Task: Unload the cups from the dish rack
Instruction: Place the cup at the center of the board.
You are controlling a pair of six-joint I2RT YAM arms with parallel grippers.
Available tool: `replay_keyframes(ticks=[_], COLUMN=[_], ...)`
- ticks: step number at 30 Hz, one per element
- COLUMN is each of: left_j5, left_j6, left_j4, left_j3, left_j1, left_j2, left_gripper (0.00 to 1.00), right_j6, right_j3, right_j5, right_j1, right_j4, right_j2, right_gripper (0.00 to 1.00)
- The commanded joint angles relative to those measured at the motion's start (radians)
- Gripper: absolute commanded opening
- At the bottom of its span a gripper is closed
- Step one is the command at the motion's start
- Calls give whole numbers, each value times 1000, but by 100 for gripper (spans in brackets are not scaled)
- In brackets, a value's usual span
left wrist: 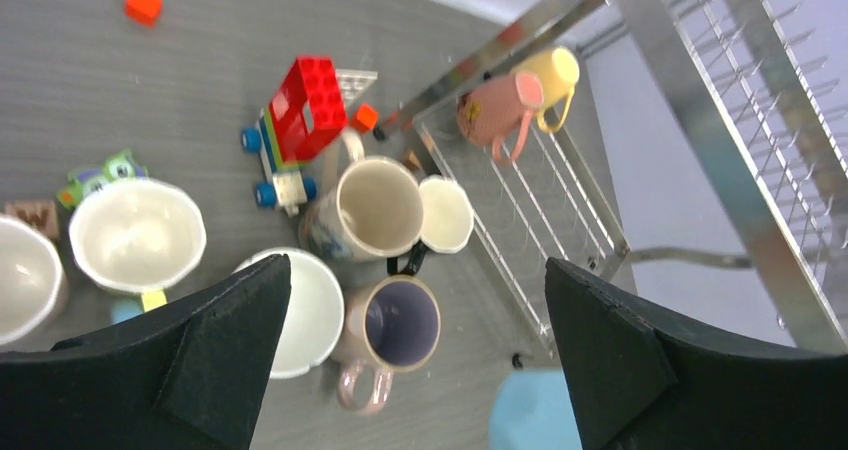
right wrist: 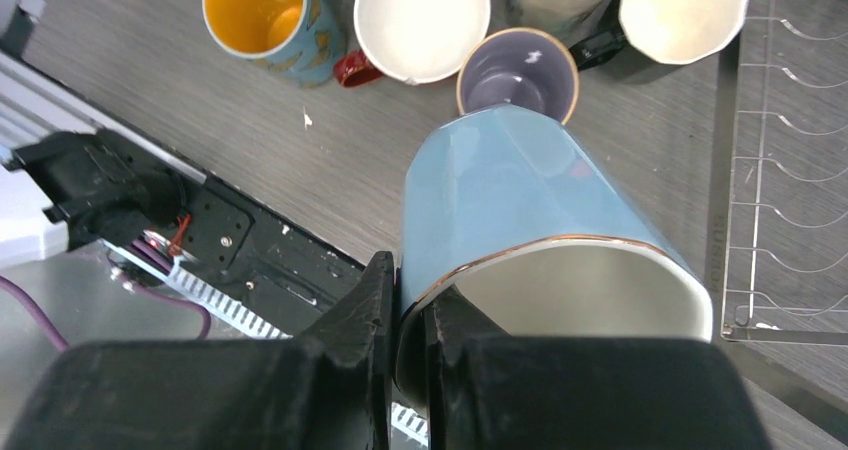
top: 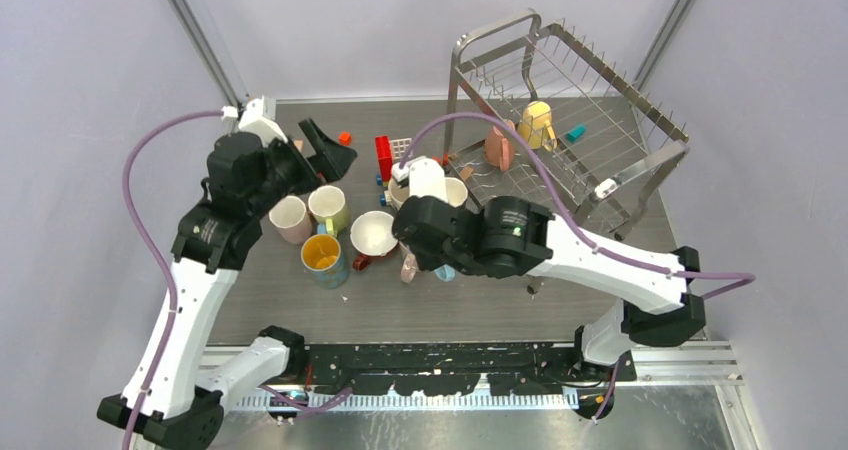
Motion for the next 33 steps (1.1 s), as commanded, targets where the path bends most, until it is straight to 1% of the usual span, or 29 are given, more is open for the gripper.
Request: replay_keyframes(ticks=[1, 7, 13, 20, 33], left_j5=[-22, -6, -6, -21, -22], left_j6=[41, 48, 59, 84, 106], left_j4=[-10, -25, -44, -61, -53], left_j3=[162, 391, 516, 578, 564], left_j1=[22, 24, 24, 24, 24], left_j2=[83, 189, 243, 259, 241], left_gripper=[100, 100, 100, 100, 100], right_j6=[12, -13, -40, -76, -125], right_j3=[-16, -18, -4, 46, 84], right_j5=[3, -118, -203, -243, -240], right_j1=[22, 27, 35, 35, 34], right_j4=[109, 171, 213, 220, 251], right_j2=[32, 121, 227, 354, 536], right_gripper=[1, 1, 1, 1, 1])
